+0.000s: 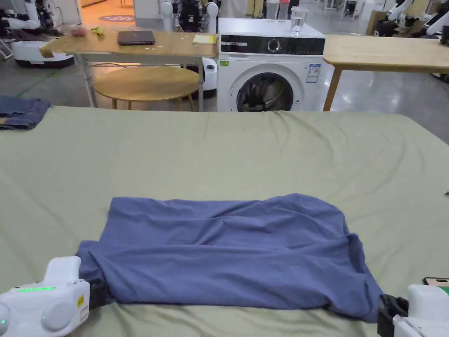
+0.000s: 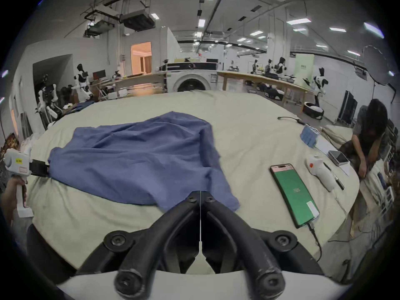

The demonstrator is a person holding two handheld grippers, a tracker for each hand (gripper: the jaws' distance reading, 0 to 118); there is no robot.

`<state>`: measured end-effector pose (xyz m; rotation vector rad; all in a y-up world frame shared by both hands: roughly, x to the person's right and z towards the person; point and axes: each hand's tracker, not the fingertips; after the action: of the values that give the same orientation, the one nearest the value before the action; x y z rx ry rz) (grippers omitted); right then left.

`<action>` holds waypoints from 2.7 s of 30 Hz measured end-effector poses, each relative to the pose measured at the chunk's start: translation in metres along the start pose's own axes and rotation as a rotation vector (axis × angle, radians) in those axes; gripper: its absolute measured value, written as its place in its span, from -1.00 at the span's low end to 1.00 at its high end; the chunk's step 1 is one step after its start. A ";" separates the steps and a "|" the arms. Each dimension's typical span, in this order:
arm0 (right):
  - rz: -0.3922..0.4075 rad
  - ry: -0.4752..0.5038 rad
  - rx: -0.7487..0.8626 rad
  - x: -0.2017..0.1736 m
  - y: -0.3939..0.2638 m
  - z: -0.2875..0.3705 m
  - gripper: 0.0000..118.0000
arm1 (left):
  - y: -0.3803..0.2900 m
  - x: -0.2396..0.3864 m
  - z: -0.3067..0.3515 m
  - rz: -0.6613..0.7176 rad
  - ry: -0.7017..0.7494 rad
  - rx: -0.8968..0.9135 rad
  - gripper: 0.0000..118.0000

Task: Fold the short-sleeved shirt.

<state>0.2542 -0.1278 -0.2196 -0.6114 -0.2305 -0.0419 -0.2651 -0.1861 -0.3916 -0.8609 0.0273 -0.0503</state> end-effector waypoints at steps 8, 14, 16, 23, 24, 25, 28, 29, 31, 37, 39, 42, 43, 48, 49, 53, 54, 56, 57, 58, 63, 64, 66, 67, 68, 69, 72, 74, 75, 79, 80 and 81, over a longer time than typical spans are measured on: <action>-0.028 0.039 -0.128 0.018 0.005 -0.073 1.00 | 0.010 0.011 0.023 0.001 -0.040 0.037 -0.96; -0.090 0.100 -0.238 0.022 0.006 -0.104 -0.50 | 0.010 0.015 0.056 0.011 -0.043 0.046 -0.96; -0.121 0.210 -0.225 0.025 0.012 -0.093 -0.88 | 0.010 0.016 0.066 0.016 -0.052 0.061 -0.97; -0.097 0.188 -0.127 0.023 0.036 -0.030 -0.88 | 0.018 0.008 0.108 0.045 -0.101 0.118 -0.97; -0.089 0.191 -0.109 0.024 0.038 -0.018 -0.88 | 0.017 0.008 0.117 0.037 -0.108 0.129 -0.97; -0.076 0.189 -0.099 0.024 0.040 -0.007 -0.88 | 0.017 0.004 0.123 0.032 -0.108 0.135 -0.97; -0.048 0.191 -0.100 0.030 0.040 0.023 -0.88 | 0.005 -0.002 0.155 0.029 -0.117 0.162 -0.97; -0.049 0.197 -0.113 0.033 0.037 0.031 -0.88 | -0.002 -0.007 0.160 0.037 -0.124 0.165 -0.97; -0.054 0.210 -0.155 0.039 0.023 0.037 -0.88 | -0.019 -0.014 0.169 0.051 -0.128 0.153 -0.97; -0.048 0.159 -0.276 0.038 -0.036 0.012 -0.85 | -0.080 -0.032 0.131 0.147 -0.146 -0.004 -0.97; 0.014 0.108 -0.278 0.031 -0.043 0.010 -0.56 | -0.084 -0.028 0.133 0.152 -0.128 0.024 -0.97; 0.093 0.084 -0.203 0.022 -0.029 0.024 0.72 | -0.069 -0.014 0.159 0.045 -0.068 0.114 -0.13; 0.099 0.102 -0.150 0.019 -0.018 0.032 0.79 | -0.061 -0.009 0.167 0.001 -0.044 0.153 0.43; 0.076 0.153 0.089 -0.023 0.041 0.047 0.79 | -0.010 0.028 0.188 -0.114 -0.051 0.331 0.90; 0.055 0.166 0.116 -0.035 0.049 0.046 0.79 | -0.003 0.039 0.188 -0.124 -0.073 0.354 0.90; 0.011 0.211 0.141 -0.075 0.067 0.040 0.07 | 0.011 0.073 0.178 -0.157 -0.118 0.377 -0.37; 0.008 0.224 0.150 -0.081 0.067 0.040 -0.58 | 0.011 0.078 0.176 -0.160 -0.121 0.375 -0.96; 0.032 0.187 0.170 -0.092 0.063 0.036 -1.00 | 0.010 0.081 0.169 -0.145 -0.162 0.356 -1.00; 0.051 0.178 0.184 -0.094 0.062 0.036 -1.00 | 0.008 0.080 0.163 -0.145 -0.180 0.346 -1.00; 0.053 0.202 0.181 -0.094 0.062 0.036 -1.00 | 0.007 0.079 0.159 -0.144 -0.176 0.335 -1.00; 0.061 0.214 0.157 -0.091 0.061 0.026 -1.00 | 0.010 0.051 0.129 -0.064 -0.155 0.263 -1.00; 0.059 0.213 0.152 -0.089 0.062 0.023 -1.00 | 0.010 0.044 0.120 -0.041 -0.152 0.245 -1.00; 0.052 0.210 0.137 -0.085 0.061 0.013 -1.00 | 0.013 0.032 0.098 -0.006 -0.158 0.196 -1.00; 0.052 0.205 0.129 -0.084 0.061 0.009 -1.00 | 0.015 0.027 0.088 0.002 -0.157 0.177 -1.00; 0.054 0.198 0.120 -0.083 0.060 0.003 -1.00 | 0.019 0.024 0.078 -0.012 -0.144 0.170 -1.00; 0.056 0.193 0.110 -0.082 0.061 -0.004 -1.00 | 0.026 0.024 0.067 -0.028 -0.124 0.164 -1.00; 0.063 0.175 0.082 -0.078 0.063 -0.024 -1.00 | 0.053 0.015 0.034 -0.036 -0.104 0.145 -1.00; 0.064 0.166 0.070 -0.074 0.067 -0.037 -1.00 | 0.075 0.018 0.016 -0.077 -0.024 0.120 -0.44; 0.067 0.160 0.065 -0.072 0.069 -0.042 -1.00 | 0.085 0.017 0.003 -0.096 -0.003 0.109 0.31; 0.074 0.139 0.033 -0.059 0.081 -0.071 -1.00 | 0.120 0.016 -0.046 -0.054 0.013 0.050 0.98; 0.071 0.134 0.028 -0.054 0.085 -0.078 -1.00 | 0.126 0.016 -0.059 -0.054 0.027 0.016 0.96; 0.070 0.127 0.020 -0.049 0.089 -0.086 -1.00 | 0.130 0.014 -0.074 -0.057 0.021 0.004 0.91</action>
<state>0.2333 -0.1060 -0.3495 -0.5942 -0.0866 -0.0110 -0.2498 -0.1581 -0.5384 -0.8572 0.0223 -0.1124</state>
